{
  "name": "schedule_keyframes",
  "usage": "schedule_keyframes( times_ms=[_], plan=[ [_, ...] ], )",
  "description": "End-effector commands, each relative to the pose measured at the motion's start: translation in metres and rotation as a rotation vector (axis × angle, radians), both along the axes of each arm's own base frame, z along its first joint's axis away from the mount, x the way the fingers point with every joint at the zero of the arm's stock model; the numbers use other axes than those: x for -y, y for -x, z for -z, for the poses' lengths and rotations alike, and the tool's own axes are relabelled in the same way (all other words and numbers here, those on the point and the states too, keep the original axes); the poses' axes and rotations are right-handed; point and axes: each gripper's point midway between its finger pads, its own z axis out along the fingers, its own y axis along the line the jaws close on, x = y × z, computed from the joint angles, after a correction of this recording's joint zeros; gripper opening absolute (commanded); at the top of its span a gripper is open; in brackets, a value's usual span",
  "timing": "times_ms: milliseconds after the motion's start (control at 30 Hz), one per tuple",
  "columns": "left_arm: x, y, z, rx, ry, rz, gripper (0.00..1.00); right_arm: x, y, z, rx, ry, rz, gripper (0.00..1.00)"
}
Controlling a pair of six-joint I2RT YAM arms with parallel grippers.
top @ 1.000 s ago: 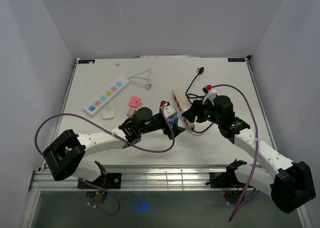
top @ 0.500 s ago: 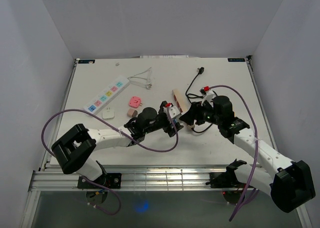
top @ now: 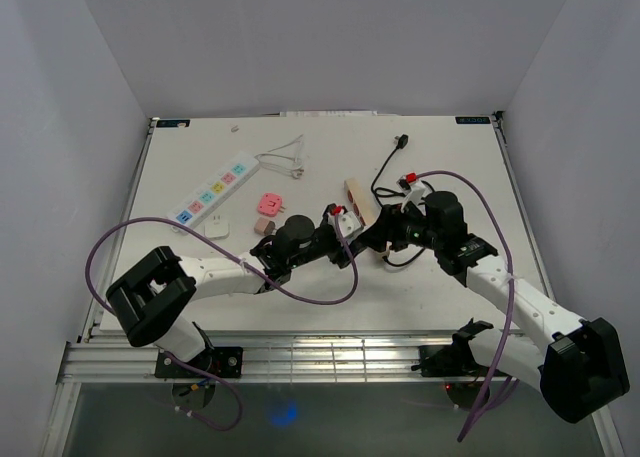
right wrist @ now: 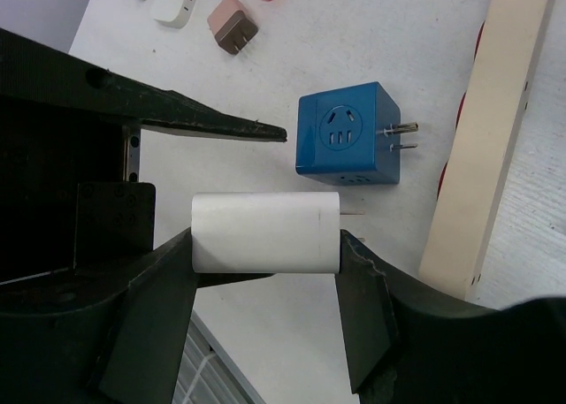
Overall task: Insert the plug
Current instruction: Adjust the socket at the center of the board.
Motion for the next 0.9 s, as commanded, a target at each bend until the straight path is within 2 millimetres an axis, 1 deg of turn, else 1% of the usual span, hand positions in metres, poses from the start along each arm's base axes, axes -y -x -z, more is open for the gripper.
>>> schedule_keyframes(
  times_ms=[0, 100, 133, 200, 233, 300, 367, 400, 433, 500, 533, 600, 633, 733, 767, 833, 867],
  plan=[
    [0.009, -0.004, -0.024, 0.055, 0.052, 0.01, 0.71, -0.01, -0.006, -0.026, 0.072, -0.068, -0.027, 0.08],
    [0.011, -0.002, -0.025, 0.063, 0.065, 0.022, 0.61, -0.012, -0.005, -0.026, 0.07, -0.082, -0.038, 0.08],
    [0.012, 0.0, -0.023, 0.062, 0.063, 0.039, 0.53, -0.013, -0.005, -0.027, 0.071, -0.085, -0.04, 0.08],
    [0.014, 0.0, -0.019, 0.062, 0.047, 0.048, 0.45, -0.013, -0.006, -0.027, 0.073, -0.086, -0.039, 0.08],
    [0.015, -0.001, -0.018, 0.064, 0.046, 0.049, 0.32, -0.013, -0.005, -0.028, 0.074, -0.089, -0.039, 0.09],
    [0.014, -0.001, -0.017, 0.076, 0.037, 0.051, 0.16, -0.013, -0.005, -0.03, 0.08, -0.094, -0.042, 0.11],
    [0.012, -0.005, -0.018, 0.079, 0.034, 0.025, 0.0, -0.013, -0.004, -0.031, 0.089, -0.098, -0.046, 0.27],
    [0.01, -0.006, -0.019, 0.074, 0.037, 0.01, 0.0, -0.012, -0.005, -0.032, 0.099, -0.096, -0.039, 0.33],
    [0.008, -0.008, -0.018, 0.073, 0.038, -0.002, 0.0, -0.008, -0.01, -0.032, 0.109, -0.084, -0.001, 0.4],
    [0.004, -0.012, -0.017, 0.066, 0.037, -0.039, 0.0, -0.002, -0.012, -0.037, 0.136, -0.08, 0.032, 0.51],
    [0.003, -0.013, -0.018, 0.058, 0.043, -0.048, 0.0, 0.001, -0.013, -0.038, 0.147, -0.076, 0.048, 0.61],
    [0.0, -0.014, -0.017, 0.046, 0.045, -0.051, 0.0, 0.006, -0.014, -0.041, 0.169, -0.075, 0.067, 0.71],
    [-0.001, -0.013, -0.018, 0.037, 0.053, -0.054, 0.0, 0.008, -0.016, -0.042, 0.179, -0.073, 0.083, 0.8],
    [-0.009, -0.021, -0.019, 0.01, 0.065, -0.097, 0.0, 0.015, -0.017, -0.047, 0.212, -0.071, 0.111, 0.88],
    [-0.015, -0.027, -0.016, -0.019, 0.072, -0.126, 0.0, 0.018, -0.018, -0.054, 0.24, -0.083, 0.126, 0.89],
    [-0.023, -0.031, -0.014, -0.052, 0.09, -0.139, 0.0, 0.026, -0.021, -0.054, 0.26, -0.078, 0.167, 0.92],
    [-0.03, -0.036, -0.018, -0.072, 0.115, -0.158, 0.0, 0.028, -0.02, -0.059, 0.282, -0.082, 0.173, 0.93]
  ],
)
